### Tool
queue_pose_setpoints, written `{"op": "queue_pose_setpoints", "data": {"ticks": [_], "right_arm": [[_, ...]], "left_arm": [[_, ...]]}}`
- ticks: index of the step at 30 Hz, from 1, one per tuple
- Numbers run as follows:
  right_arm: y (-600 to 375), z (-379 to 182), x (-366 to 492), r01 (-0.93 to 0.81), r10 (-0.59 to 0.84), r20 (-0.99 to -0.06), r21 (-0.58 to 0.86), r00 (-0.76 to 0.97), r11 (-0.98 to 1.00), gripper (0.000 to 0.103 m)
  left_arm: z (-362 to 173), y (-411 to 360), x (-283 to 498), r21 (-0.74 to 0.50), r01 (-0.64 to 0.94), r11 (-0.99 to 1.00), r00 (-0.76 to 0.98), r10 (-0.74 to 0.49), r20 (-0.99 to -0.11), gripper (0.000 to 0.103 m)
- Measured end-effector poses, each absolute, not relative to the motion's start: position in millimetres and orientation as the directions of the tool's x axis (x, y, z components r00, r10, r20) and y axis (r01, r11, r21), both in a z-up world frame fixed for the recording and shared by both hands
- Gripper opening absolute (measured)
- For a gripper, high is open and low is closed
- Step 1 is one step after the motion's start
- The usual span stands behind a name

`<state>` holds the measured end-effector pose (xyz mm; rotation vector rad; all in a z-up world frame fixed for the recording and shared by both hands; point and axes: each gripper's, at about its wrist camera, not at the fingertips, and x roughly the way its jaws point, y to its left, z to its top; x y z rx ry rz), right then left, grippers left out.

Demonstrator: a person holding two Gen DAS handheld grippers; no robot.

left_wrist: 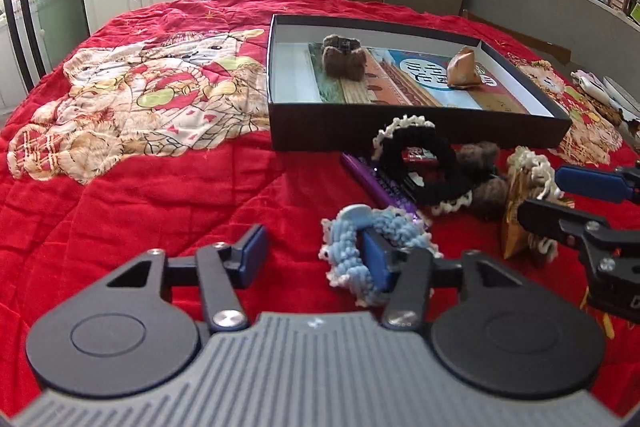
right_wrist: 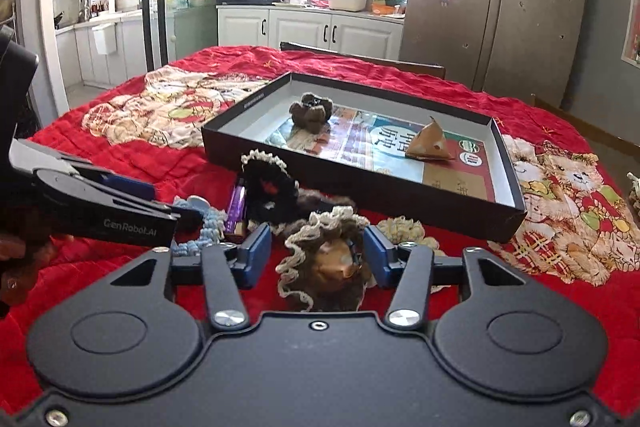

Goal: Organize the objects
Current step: 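Grasp the light-blue scrunchie with the left tool while the right tool grasps the lace scrunchie, then carry both scrunchies into the box and open both tools to release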

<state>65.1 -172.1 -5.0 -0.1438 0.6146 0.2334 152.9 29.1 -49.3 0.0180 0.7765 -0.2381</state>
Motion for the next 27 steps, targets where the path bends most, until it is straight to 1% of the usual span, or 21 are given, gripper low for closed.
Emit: {"op": "queue_pose_setpoints", "data": {"ticks": [3, 5, 6, 7, 8, 9, 10, 12, 17, 27], "right_arm": [[-172, -9, 68, -0.249, 0.155, -0.591, -0.080, 0.792, 0.965, 0.039], [-174, -11, 71, -0.244, 0.152, -0.596, -0.077, 0.788, 0.967, 0.031], [-175, -10, 72, -0.244, 0.155, -0.599, -0.070, 0.786, 0.967, 0.030], [-177, -10, 72, -0.244, 0.159, -0.601, -0.063, 0.784, 0.968, 0.025], [-178, -9, 72, -0.244, 0.161, -0.601, -0.058, 0.783, 0.968, 0.019], [-179, -8, 72, -0.242, 0.162, -0.599, -0.054, 0.784, 0.969, 0.018], [-180, -7, 70, -0.238, 0.162, -0.595, -0.051, 0.787, 0.970, 0.014], [-182, -5, 68, -0.233, 0.165, -0.590, -0.041, 0.790, 0.972, 0.011], [-192, 5, 61, -0.217, 0.164, -0.573, -0.024, 0.803, 0.976, 0.009], [-215, 40, 49, -0.181, 0.149, -0.490, -0.017, 0.859, 0.983, 0.009]], "left_arm": [[-50, 26, 151, -0.074, 0.237, 0.969, 0.687, -0.221, -0.692, 0.062], [-51, 23, 150, -0.066, 0.257, 0.964, 0.683, -0.230, -0.693, 0.060], [-51, 21, 149, -0.060, 0.264, 0.963, 0.682, -0.230, -0.694, 0.056], [-50, 20, 149, -0.057, 0.271, 0.961, 0.681, -0.233, -0.694, 0.051], [-50, 19, 149, -0.059, 0.274, 0.960, 0.680, -0.237, -0.694, 0.037], [-49, 19, 149, -0.062, 0.280, 0.958, 0.677, -0.243, -0.695, 0.029], [-48, 18, 149, -0.068, 0.290, 0.955, 0.671, -0.253, -0.696, 0.025], [-48, 18, 149, -0.074, 0.294, 0.953, 0.668, -0.260, -0.697, 0.015], [-43, 19, 146, -0.084, 0.300, 0.950, 0.672, -0.273, -0.689, 0.014], [5, 17, 144, -0.080, 0.333, 0.940, 0.739, -0.312, -0.597, 0.014]]}}
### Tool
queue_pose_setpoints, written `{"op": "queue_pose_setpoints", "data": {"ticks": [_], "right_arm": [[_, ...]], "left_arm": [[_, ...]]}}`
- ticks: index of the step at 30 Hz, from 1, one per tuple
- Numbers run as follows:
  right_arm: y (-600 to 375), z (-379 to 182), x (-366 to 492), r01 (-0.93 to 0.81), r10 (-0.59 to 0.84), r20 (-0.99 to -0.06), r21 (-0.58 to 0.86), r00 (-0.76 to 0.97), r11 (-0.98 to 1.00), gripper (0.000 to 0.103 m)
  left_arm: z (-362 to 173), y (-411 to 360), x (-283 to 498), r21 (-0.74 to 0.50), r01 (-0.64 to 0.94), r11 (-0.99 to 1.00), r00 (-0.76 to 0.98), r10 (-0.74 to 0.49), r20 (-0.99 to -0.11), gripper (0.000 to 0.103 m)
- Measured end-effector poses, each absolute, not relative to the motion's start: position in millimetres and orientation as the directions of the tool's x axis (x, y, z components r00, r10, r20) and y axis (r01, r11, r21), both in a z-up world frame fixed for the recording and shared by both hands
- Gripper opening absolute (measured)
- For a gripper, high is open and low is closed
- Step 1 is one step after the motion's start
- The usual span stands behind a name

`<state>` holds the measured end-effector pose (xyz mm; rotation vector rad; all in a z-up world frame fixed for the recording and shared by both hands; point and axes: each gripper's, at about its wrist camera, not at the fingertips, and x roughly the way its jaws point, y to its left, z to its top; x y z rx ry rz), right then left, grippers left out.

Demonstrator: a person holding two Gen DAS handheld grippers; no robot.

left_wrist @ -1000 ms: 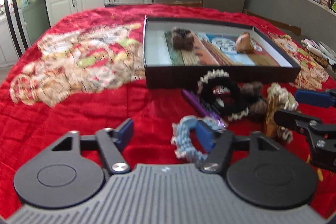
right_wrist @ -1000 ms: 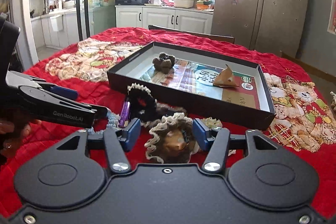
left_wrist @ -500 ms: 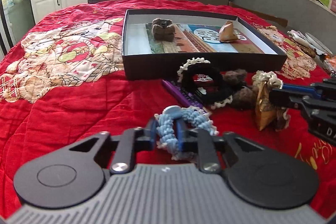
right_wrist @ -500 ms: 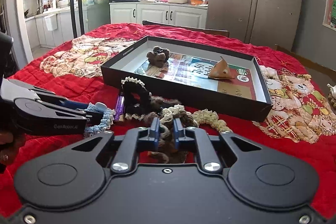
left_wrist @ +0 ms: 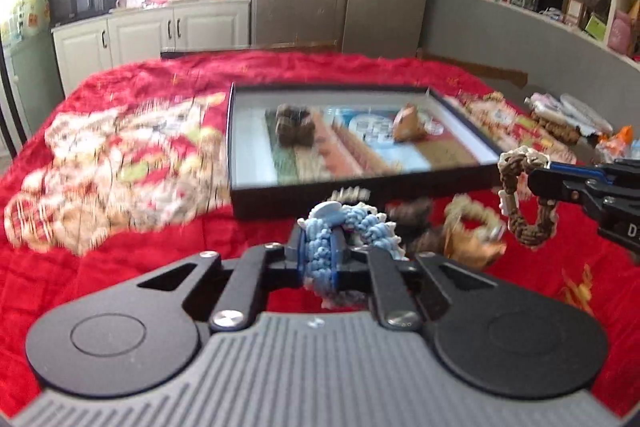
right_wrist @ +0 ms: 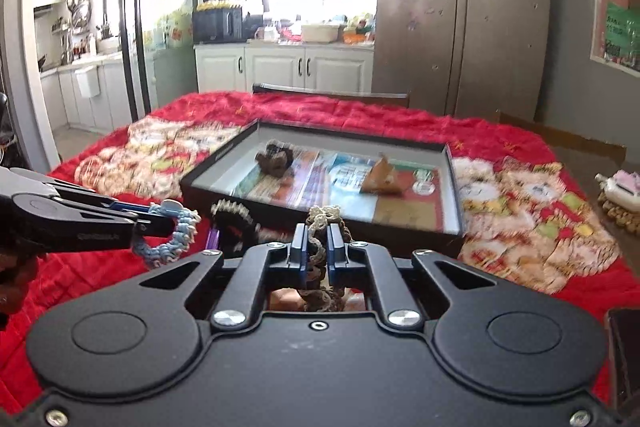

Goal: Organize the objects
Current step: 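Carry both scrunchies into the box and open both tools to release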

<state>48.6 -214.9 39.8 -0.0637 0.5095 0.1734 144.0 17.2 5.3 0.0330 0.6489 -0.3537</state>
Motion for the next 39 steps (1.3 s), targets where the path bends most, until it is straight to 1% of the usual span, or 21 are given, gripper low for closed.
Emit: {"op": "queue_pose_setpoints", "data": {"ticks": [6, 11, 16, 23, 31, 35, 39], "right_arm": [[-229, 57, 69, -0.143, 0.109, -0.453, -0.041, 0.885, 0.989, 0.009], [-242, 64, 103, -0.116, 0.083, -0.454, -0.046, 0.887, 0.992, 0.009], [-252, 61, 147, -0.096, 0.044, -0.463, -0.088, 0.885, 0.992, 0.009], [-261, 41, 202, -0.068, 0.008, -0.487, -0.104, 0.873, 0.992, 0.009], [-269, 21, 246, -0.057, 0.002, -0.516, -0.091, 0.857, 0.994, 0.009], [-275, 10, 266, -0.056, 0.021, -0.546, -0.048, 0.838, 0.997, 0.009], [-278, -3, 281, -0.055, 0.023, -0.572, -0.038, 0.820, 0.998, 0.009]], "left_arm": [[30, -1, 173, -0.039, 0.350, 0.936, 0.774, -0.312, -0.551, 0.014], [36, -20, 208, -0.047, 0.357, 0.933, 0.770, -0.323, -0.551, 0.014], [29, -38, 242, -0.047, 0.347, 0.937, 0.762, -0.311, -0.568, 0.014], [11, -62, 286, -0.031, 0.327, 0.945, 0.751, -0.279, -0.598, 0.015], [-10, -81, 325, -0.019, 0.280, 0.960, 0.736, -0.227, -0.638, 0.016], [-19, -85, 338, -0.019, 0.258, 0.966, 0.723, -0.206, -0.659, 0.017], [-26, -87, 345, -0.015, 0.248, 0.969, 0.714, -0.193, -0.672, 0.019]]}}
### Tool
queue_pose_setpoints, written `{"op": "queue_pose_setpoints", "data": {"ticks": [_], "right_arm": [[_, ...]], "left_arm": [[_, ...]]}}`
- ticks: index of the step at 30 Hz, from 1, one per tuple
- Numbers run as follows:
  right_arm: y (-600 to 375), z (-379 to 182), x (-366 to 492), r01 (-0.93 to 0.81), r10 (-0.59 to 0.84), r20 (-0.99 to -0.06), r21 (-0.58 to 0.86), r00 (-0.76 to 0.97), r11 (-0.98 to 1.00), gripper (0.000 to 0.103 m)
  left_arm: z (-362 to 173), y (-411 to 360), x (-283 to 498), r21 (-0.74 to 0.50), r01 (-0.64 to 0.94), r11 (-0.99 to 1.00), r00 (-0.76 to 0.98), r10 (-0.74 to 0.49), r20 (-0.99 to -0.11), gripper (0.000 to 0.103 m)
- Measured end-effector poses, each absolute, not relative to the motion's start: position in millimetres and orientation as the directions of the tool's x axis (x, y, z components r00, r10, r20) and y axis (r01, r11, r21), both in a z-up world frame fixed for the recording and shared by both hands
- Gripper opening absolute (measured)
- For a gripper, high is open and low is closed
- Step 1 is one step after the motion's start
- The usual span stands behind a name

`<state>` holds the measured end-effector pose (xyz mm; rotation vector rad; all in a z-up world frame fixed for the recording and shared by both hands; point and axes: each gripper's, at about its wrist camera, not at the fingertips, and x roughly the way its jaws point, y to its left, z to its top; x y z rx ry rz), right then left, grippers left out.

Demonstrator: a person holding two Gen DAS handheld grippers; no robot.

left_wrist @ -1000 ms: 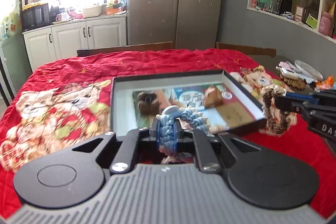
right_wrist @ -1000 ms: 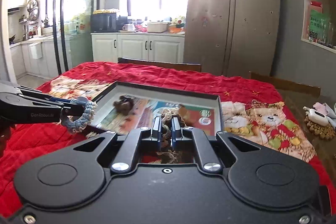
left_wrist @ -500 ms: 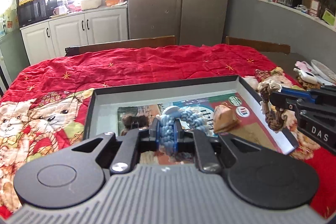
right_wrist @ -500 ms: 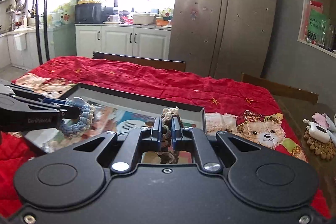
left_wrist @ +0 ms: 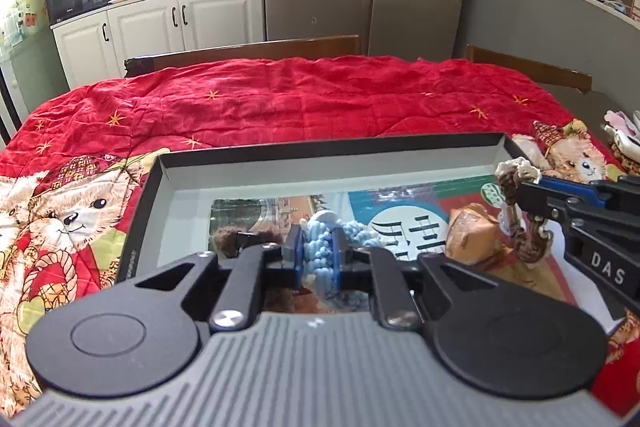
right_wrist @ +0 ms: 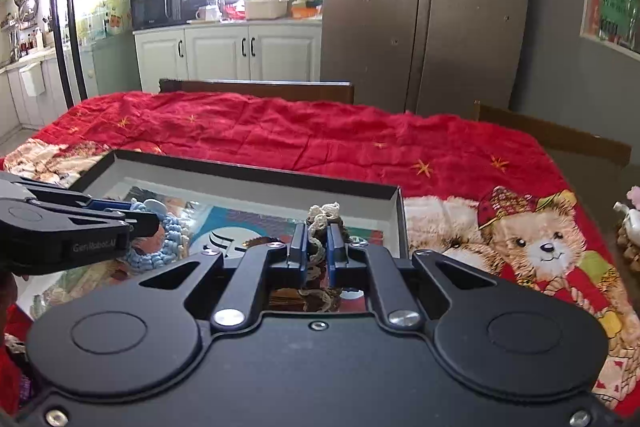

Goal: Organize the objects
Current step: 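Carry both scrunchies into the box and open both tools to release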

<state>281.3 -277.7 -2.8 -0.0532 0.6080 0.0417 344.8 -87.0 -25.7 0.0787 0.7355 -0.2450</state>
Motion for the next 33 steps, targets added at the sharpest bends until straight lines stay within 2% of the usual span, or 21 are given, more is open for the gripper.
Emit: {"op": "queue_pose_setpoints", "data": {"ticks": [5, 8, 11, 15, 18, 23, 33], "right_arm": [[-278, -12, 293, -0.051, 0.020, -0.590, -0.036, 0.807, 0.998, 0.010], [-277, -16, 297, -0.058, 0.024, -0.604, -0.038, 0.797, 0.998, 0.011], [-276, -21, 298, -0.068, 0.031, -0.618, -0.037, 0.785, 0.997, 0.013], [-274, -24, 297, -0.070, 0.029, -0.624, -0.040, 0.781, 0.997, 0.019], [-273, -24, 296, -0.074, 0.036, -0.620, -0.035, 0.784, 0.997, 0.021], [-271, -21, 293, -0.075, 0.037, -0.613, -0.036, 0.789, 0.997, 0.034], [-269, -7, 278, -0.077, 0.055, -0.593, -0.011, 0.804, 0.997, 0.037]], "left_arm": [[-32, -89, 351, -0.012, 0.235, 0.972, 0.710, -0.181, -0.681, 0.030], [-34, -91, 352, -0.008, 0.229, 0.973, 0.706, -0.172, -0.687, 0.040], [-35, -91, 352, -0.008, 0.227, 0.974, 0.705, -0.170, -0.689, 0.042], [-33, -89, 351, -0.019, 0.220, 0.975, 0.706, -0.173, -0.687, 0.057], [-31, -89, 349, -0.009, 0.215, 0.977, 0.717, -0.164, -0.678, 0.061], [-26, -88, 345, -0.024, 0.207, 0.978, 0.723, -0.169, -0.670, 0.067], [-7, -84, 331, -0.037, 0.195, 0.980, 0.751, -0.173, -0.637, 0.079]]}}
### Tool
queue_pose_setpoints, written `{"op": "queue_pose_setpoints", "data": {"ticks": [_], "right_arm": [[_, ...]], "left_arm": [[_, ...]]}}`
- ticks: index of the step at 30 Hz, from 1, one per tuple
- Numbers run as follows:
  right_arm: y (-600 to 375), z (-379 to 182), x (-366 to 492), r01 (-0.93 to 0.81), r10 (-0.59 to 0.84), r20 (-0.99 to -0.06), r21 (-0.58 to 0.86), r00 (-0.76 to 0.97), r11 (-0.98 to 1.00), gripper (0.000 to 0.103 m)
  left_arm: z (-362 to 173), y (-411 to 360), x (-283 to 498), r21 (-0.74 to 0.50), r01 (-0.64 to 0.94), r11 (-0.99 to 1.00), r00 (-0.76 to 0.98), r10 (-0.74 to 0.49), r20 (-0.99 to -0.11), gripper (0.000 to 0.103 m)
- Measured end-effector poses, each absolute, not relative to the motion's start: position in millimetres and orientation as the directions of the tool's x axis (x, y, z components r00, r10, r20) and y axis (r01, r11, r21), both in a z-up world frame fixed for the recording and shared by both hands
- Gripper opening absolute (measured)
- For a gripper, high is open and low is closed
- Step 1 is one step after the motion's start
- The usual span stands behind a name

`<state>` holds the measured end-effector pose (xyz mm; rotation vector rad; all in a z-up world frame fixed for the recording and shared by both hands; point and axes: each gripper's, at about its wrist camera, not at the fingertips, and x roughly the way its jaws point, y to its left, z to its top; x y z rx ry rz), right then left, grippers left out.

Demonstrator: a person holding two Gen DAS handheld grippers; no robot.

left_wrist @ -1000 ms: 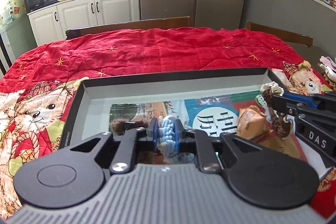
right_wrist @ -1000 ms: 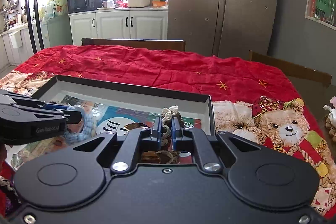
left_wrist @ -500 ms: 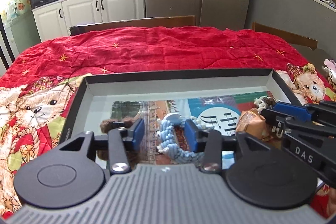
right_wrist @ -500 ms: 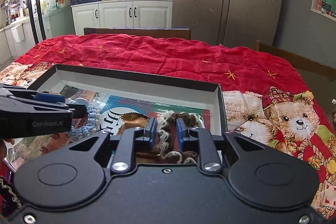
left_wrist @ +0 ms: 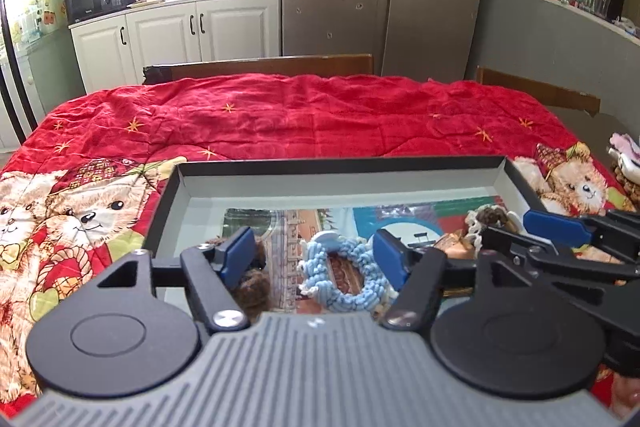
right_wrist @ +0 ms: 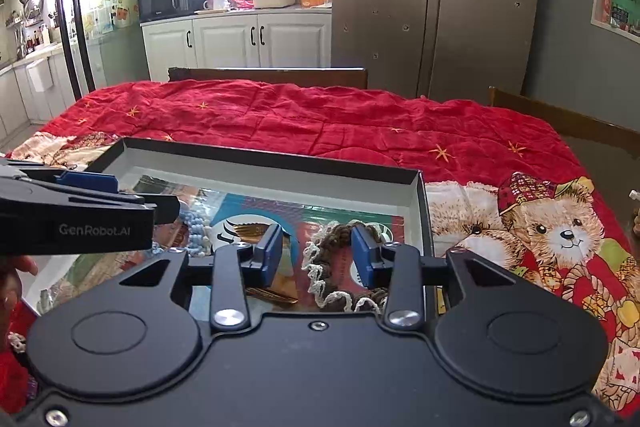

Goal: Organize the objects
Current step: 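Carry both scrunchies into the box and open both tools to release, then grasp the black lace scrunchie with the left tool while the right tool grasps another tan pouch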

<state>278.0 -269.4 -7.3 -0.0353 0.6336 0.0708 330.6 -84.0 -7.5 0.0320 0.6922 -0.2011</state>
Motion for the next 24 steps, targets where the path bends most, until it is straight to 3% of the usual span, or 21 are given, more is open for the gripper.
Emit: {"op": "queue_pose_setpoints", "data": {"ticks": [13, 24], "right_arm": [[-267, 13, 236, -0.092, 0.064, -0.595, -0.017, 0.801, 0.996, 0.036], [-254, 27, 161, -0.195, 0.165, -0.597, 0.016, 0.785, 0.981, 0.036]], "left_arm": [[22, -63, 289, -0.041, 0.191, 0.981, 0.795, -0.179, -0.580, 0.087], [26, -31, 229, -0.030, 0.224, 0.974, 0.803, -0.202, -0.561, 0.088]]}}
